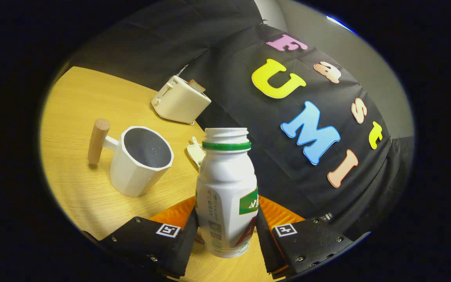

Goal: Take the bottle from table, then pour the juice into the cup, finally place the bottle on the coaster

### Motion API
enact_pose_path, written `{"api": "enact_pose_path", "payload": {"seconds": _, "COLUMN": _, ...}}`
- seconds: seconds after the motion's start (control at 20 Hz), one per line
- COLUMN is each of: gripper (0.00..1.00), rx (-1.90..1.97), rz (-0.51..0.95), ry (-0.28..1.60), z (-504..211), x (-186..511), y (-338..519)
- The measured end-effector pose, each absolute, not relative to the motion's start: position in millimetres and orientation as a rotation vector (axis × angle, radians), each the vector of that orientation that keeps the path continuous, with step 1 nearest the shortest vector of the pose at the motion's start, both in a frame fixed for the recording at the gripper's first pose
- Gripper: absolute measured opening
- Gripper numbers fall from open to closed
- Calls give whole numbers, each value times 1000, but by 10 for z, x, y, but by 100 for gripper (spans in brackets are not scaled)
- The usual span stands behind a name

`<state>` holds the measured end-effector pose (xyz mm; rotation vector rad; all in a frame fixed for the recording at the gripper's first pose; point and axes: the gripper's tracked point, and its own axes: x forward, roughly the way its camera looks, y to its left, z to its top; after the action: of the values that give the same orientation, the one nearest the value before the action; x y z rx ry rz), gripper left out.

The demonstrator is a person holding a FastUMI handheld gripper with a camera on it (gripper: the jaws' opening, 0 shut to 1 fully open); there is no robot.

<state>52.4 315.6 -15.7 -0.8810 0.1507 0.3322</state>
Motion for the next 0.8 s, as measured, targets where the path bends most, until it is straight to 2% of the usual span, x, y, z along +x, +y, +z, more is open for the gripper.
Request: {"api": "enact_pose_path", "payload": {"seconds": 0.8, "gripper": 73, "rx": -1182, "rz": 320, "ry": 133, "z": -155, "x": 520, "y": 3210}}
